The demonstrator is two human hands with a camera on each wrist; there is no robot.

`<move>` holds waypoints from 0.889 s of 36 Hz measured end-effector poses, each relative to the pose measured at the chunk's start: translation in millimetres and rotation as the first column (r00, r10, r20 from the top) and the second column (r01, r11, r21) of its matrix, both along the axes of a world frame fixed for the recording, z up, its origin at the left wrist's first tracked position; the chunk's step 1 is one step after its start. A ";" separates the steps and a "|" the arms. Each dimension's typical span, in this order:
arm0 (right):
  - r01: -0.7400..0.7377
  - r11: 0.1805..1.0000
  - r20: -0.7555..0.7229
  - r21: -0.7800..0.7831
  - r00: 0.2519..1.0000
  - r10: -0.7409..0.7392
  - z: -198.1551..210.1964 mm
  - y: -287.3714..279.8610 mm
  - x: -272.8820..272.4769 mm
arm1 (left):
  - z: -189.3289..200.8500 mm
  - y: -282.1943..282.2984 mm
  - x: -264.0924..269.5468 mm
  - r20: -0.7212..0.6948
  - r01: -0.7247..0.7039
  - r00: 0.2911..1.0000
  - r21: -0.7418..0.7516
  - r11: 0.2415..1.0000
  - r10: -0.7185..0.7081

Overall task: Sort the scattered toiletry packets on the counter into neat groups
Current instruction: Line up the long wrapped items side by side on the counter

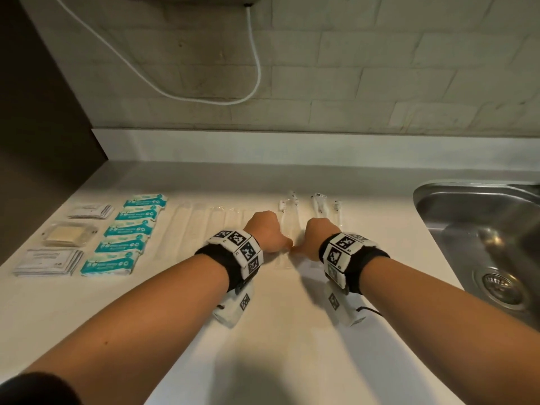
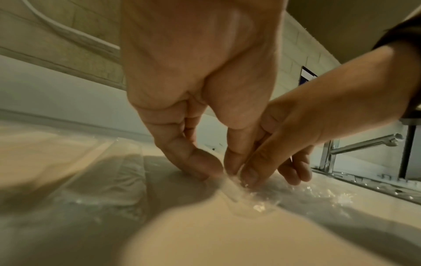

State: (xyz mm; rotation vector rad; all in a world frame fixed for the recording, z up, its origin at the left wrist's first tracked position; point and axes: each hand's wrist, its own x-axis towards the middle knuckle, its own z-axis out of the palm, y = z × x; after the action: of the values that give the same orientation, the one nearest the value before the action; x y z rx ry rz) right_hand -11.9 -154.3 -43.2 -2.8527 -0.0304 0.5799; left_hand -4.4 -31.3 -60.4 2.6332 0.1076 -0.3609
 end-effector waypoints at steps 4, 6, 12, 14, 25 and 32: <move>0.018 1.000 -0.022 0.021 1.000 -0.017 1.6 0.4 -0.9 | 2.6 -2.0 0.0 -0.023 -0.045 0.999 -0.022 0.999 0.045; 0.038 0.998 -0.019 0.043 0.999 -0.037 1.1 0.1 -1.0 | 3.7 -1.3 -0.4 -0.035 -0.062 0.998 -0.071 0.996 0.060; 0.097 0.983 -0.044 0.157 0.995 -0.092 3.8 -5.6 -3.9 | -4.0 8.0 -12.9 -0.034 -0.084 0.996 -0.309 0.947 0.078; 0.132 0.970 -0.075 0.202 0.990 -0.119 1.3 -4.9 -7.3 | -9.2 10.0 -15.6 -0.007 -0.048 0.999 -0.309 0.950 0.048; 0.134 0.973 -0.103 0.189 0.988 -0.116 -2.0 -3.5 -14.7 | -10.7 11.3 -19.6 0.021 0.015 1.000 -0.250 0.968 -0.010; 0.136 0.982 -0.083 0.128 0.989 -0.126 -5.6 -10.0 -15.6 | -8.9 22.2 -20.0 -0.006 0.071 0.997 -0.295 0.953 -0.077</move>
State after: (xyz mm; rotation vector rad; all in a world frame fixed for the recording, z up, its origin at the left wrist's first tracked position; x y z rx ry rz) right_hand -27.5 -164.3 -48.8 -2.6774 0.1261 0.6317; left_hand -24.4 -9.1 -69.3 2.3434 -0.0377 -0.3931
